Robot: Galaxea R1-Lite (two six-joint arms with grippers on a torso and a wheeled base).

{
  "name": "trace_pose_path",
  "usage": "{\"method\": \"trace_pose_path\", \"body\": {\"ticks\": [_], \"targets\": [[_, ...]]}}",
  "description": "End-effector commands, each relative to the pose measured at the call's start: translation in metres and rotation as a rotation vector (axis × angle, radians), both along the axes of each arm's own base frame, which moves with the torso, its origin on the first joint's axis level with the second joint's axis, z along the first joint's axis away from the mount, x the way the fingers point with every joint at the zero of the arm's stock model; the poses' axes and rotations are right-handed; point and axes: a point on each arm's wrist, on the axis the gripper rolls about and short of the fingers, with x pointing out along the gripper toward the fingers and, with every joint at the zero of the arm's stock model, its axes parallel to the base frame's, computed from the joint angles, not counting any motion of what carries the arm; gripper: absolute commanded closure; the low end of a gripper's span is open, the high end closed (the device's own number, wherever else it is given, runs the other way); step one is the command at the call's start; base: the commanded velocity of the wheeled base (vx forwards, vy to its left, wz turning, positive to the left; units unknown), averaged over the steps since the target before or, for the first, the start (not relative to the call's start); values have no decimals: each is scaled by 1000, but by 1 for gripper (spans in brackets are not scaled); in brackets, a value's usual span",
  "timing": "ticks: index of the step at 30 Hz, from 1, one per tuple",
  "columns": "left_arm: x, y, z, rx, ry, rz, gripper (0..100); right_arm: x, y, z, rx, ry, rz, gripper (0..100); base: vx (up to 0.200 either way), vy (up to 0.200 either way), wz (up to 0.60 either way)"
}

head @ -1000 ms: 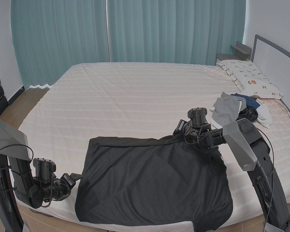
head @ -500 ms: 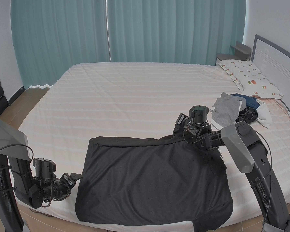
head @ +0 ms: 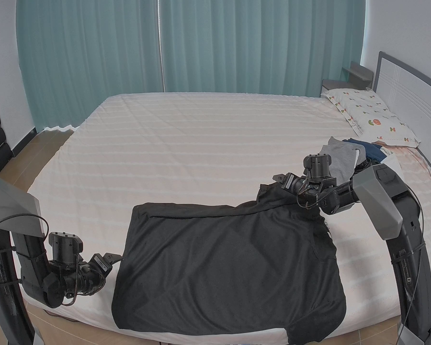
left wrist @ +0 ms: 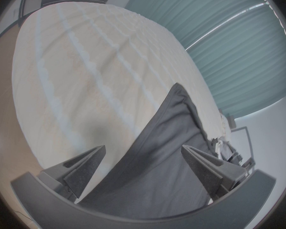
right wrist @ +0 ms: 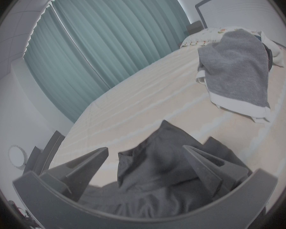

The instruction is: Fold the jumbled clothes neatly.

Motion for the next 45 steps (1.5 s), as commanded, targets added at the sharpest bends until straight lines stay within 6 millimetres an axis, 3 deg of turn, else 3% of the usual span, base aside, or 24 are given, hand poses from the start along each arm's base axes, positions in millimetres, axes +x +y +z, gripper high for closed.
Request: {"method": "trace_pose_path", "body": {"ticks": [1,6,12,14,15,17,19,23,29,34,45], "targets": [[18,-1,28,-61,-135,63,0,-12,-35,26,5,25,10,0,0,0,0],[30,-6,39,-55,-191,65,0,-15,-45,22,-54,44,33,0,0,0,0],[82,-14,43,-13,-205,97,0,-20,-41,14,-67,66,39,0,0,0,0],[90,-16,43,-12,-196,94,0,-21,-40,13,-68,69,42,0,0,0,0],[110,-20,45,-11,-182,88,0,-24,-39,14,-69,72,44,0,0,0,0],[121,-22,46,-11,-179,84,0,-26,-38,13,-70,81,46,0,0,0,0],[150,-29,48,-11,-184,72,0,-30,-39,11,-72,100,43,0,0,0,0],[186,-41,44,-10,-172,56,0,-35,-41,6,-78,101,35,0,0,0,0],[220,-46,30,8,-208,47,0,-34,-42,4,-88,72,13,0,0,0,0],[241,-46,8,14,-225,59,0,-34,-35,0,-90,76,25,0,0,0,0],[246,-32,7,33,-251,105,0,-30,-39,8,-90,35,14,0,0,0,0]]}}
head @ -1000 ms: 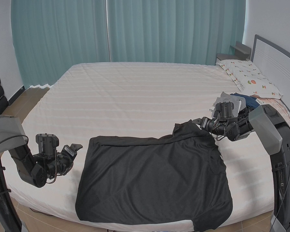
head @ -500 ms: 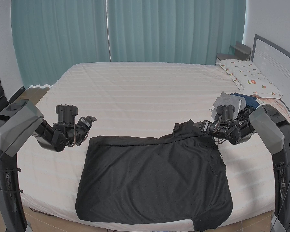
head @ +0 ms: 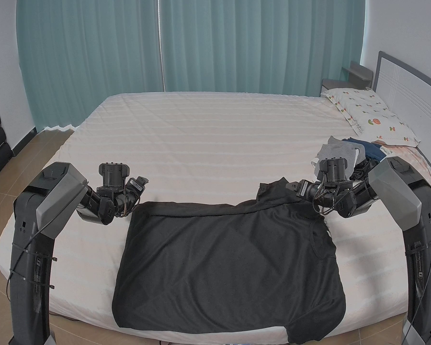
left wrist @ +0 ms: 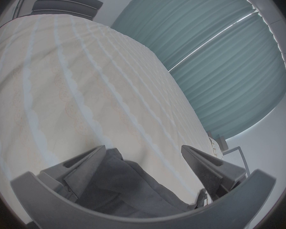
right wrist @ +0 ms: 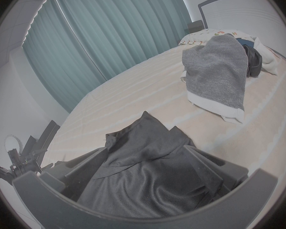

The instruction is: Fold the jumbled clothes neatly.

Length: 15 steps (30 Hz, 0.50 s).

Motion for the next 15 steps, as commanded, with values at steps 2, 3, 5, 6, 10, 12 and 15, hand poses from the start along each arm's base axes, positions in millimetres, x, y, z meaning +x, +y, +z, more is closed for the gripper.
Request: {"method": "trace_pose_path", "body": {"ticks": [2,3,5,6,10,12,15], "targets": [[1,4,-12,12,13,16,0,2,-5,2,-12,-28,-1,0,0,0,0],[1,3,-12,22,13,22,0,2,-6,2,-20,-29,2,0,0,0,0],[2,3,-13,42,11,26,0,3,-11,0,-30,-29,0,0,0,0,0],[1,3,-16,51,16,22,0,3,-12,0,-29,-29,-2,0,0,0,0],[1,2,-20,74,25,10,0,4,-16,0,-14,-28,-5,0,0,0,0],[1,3,-20,75,24,9,0,5,-20,-2,-11,-26,-6,0,0,0,0],[0,1,-23,77,38,3,100,11,-23,-7,-8,-32,-10,0,0,0,0]]}}
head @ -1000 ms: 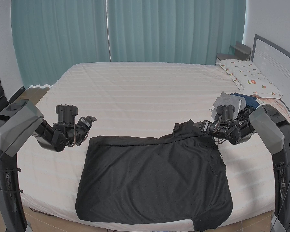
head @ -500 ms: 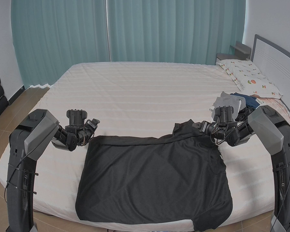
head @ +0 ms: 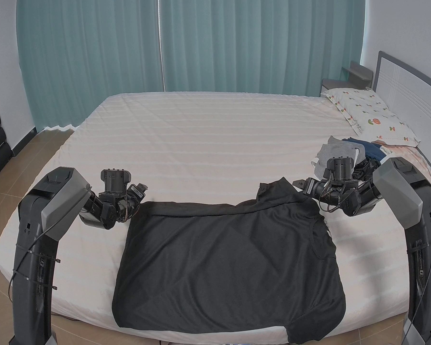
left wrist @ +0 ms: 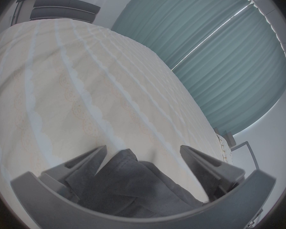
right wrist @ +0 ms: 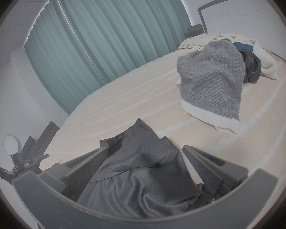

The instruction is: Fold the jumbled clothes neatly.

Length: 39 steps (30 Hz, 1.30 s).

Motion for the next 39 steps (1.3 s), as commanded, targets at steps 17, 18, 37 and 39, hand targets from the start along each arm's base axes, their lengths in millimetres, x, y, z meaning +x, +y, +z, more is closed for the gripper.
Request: {"method": "trace_pose_path", "body": {"ticks": [17,18,37,39], "targets": [[-1,-1,-14,66,27,11,100,29,12,-45,18,-20,7,0,0,0,0],[-1,-2,-14,65,25,12,100,29,13,-46,20,-20,8,0,0,0,0],[-1,2,-17,64,33,19,100,38,2,-39,64,2,-68,0,0,0,0],[-1,2,-17,64,34,19,100,39,2,-38,80,21,-78,0,0,0,0]]}}
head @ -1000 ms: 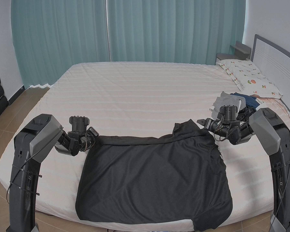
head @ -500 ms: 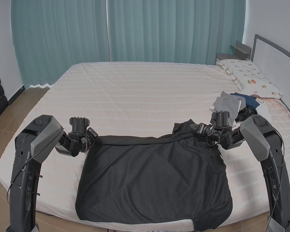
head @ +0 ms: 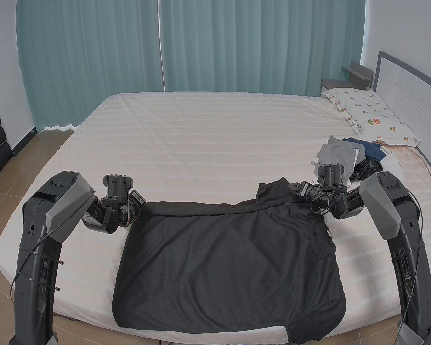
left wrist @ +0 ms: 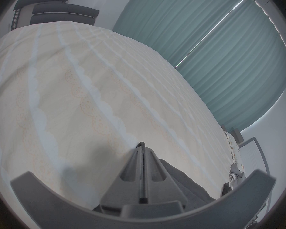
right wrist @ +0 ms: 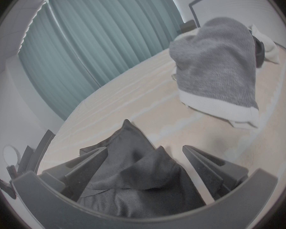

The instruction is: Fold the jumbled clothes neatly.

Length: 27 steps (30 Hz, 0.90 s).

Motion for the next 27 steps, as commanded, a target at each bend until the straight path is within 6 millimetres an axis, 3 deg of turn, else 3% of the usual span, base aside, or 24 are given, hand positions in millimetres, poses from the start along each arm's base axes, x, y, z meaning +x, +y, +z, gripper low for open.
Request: {"method": "trace_pose_path", "body": {"ticks": [1,12,13,18,27], "targets": [[0,0,-1,0,2,1,100,3,0,2,20,12,-11,0,0,0,0],[0,1,-1,1,2,1,100,7,1,7,65,74,-39,0,0,0,0],[0,1,-1,1,2,1,100,7,1,5,62,97,-40,100,0,0,0],[1,1,-1,0,1,4,100,9,1,2,73,117,-52,100,0,0,0],[2,2,1,2,-20,12,100,17,0,16,132,33,-113,100,0,0,0]]}}
